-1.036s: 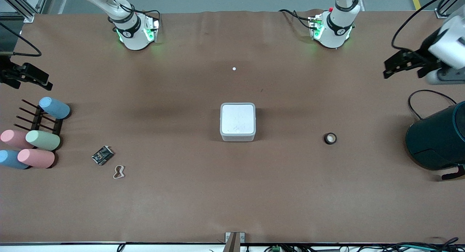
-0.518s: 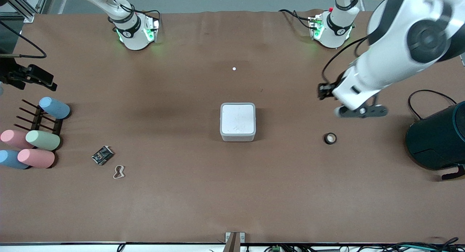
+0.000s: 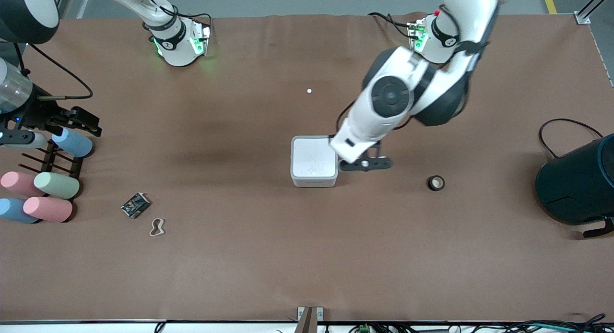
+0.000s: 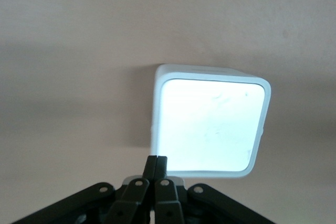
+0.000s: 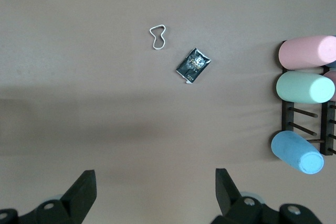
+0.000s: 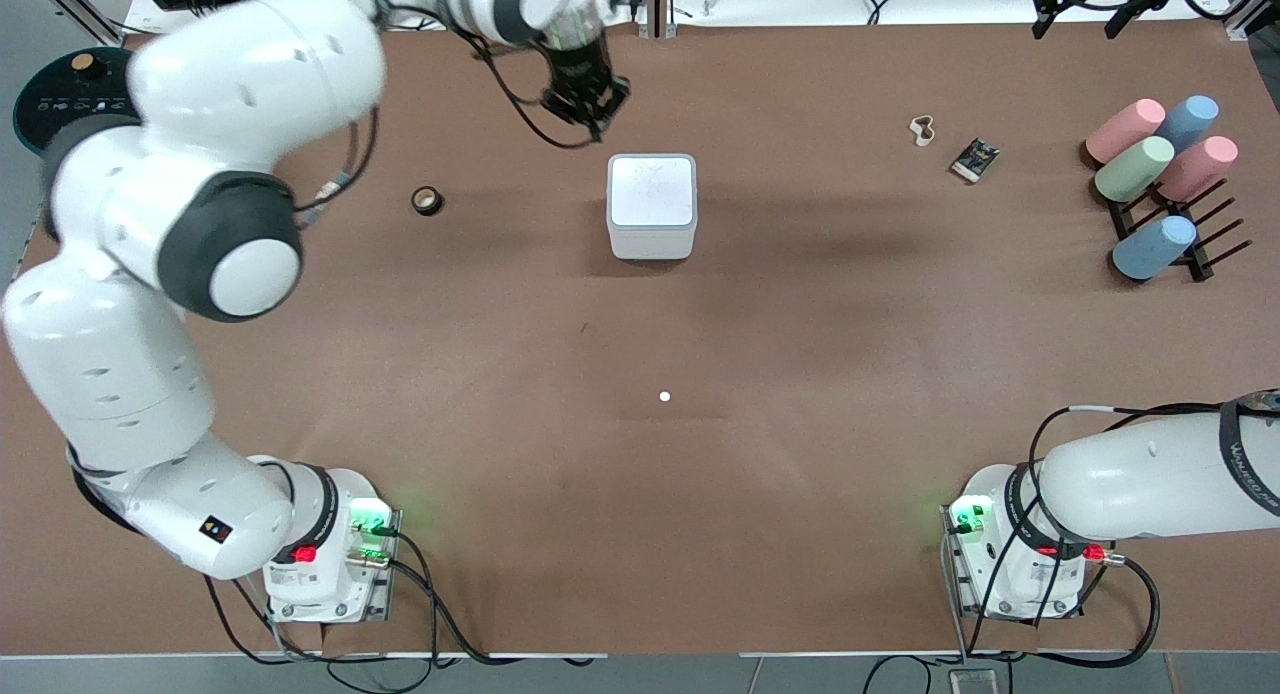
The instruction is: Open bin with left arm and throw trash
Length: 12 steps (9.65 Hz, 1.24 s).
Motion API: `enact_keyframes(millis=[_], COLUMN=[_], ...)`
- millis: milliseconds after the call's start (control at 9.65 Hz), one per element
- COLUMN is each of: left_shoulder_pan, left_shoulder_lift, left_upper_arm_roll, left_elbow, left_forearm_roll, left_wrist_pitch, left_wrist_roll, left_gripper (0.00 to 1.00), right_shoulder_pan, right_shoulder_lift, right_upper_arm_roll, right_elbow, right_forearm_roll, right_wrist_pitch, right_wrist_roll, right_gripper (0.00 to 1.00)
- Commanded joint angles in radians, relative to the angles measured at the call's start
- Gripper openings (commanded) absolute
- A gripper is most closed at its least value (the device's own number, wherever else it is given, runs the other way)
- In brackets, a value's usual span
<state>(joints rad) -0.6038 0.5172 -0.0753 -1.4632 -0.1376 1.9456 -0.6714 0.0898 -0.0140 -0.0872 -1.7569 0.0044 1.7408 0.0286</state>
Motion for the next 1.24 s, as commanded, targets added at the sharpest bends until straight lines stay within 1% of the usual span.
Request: enact_keyframes(millis=[0, 104, 207, 311, 518, 622, 933, 1140], left_shoulder_pan=[-0.013, -0.022, -0.022, -0.024, -0.024, -0.024, -0.025, -0.033], left_shoulder_lift=[0.076, 0.105, 0.122, 0.133, 0.148, 0.153, 0.161, 0.173], left_upper_arm_roll=[0.006, 0.008, 0.008, 0.008, 0.006, 0.006, 0.005, 0.003], left_elbow=[0.056, 0.081, 0.083, 0.083, 0.084, 0.084, 0.084, 0.086], left_forearm_roll=[0.044, 0.046, 0.046, 0.047, 0.046, 0.046, 0.046, 0.044], left_wrist_pitch=[0.053, 0.068, 0.102, 0.125, 0.167, 0.179, 0.190, 0.222], left_wrist_roll=[-0.045, -0.046, -0.048, -0.048, -0.048, -0.048, -0.048, -0.050], left_gripper=[0.00, 0.00, 0.00, 0.00, 0.00, 0.00, 0.00, 0.00], right_shoulder_pan=[0.019, 0.025, 0.025, 0.025, 0.021, 0.018, 0.021, 0.019], right_shoulder_lift=[-0.024, -0.024, -0.020, 0.011, 0.124, 0.190, 0.375, 0.513], right_upper_arm_roll=[-0.003, -0.003, -0.002, -0.002, -0.002, -0.002, -0.002, -0.002], right_elbow=[-0.114, -0.159, -0.177, -0.176, -0.158, -0.120, 0.028, 0.152], right_forearm_roll=[-0.003, -0.003, -0.003, -0.003, 0.002, 0.005, 0.011, 0.012], right_wrist_pitch=[0.116, 0.175, 0.224, 0.255, 0.348, 0.367, 0.361, 0.353], right_wrist_roll=[-0.003, -0.004, -0.003, -0.001, 0.010, 0.010, 0.011, 0.005], right_gripper=[1.00, 1.00, 1.00, 1.00, 1.00, 1.00, 1.00, 1.00])
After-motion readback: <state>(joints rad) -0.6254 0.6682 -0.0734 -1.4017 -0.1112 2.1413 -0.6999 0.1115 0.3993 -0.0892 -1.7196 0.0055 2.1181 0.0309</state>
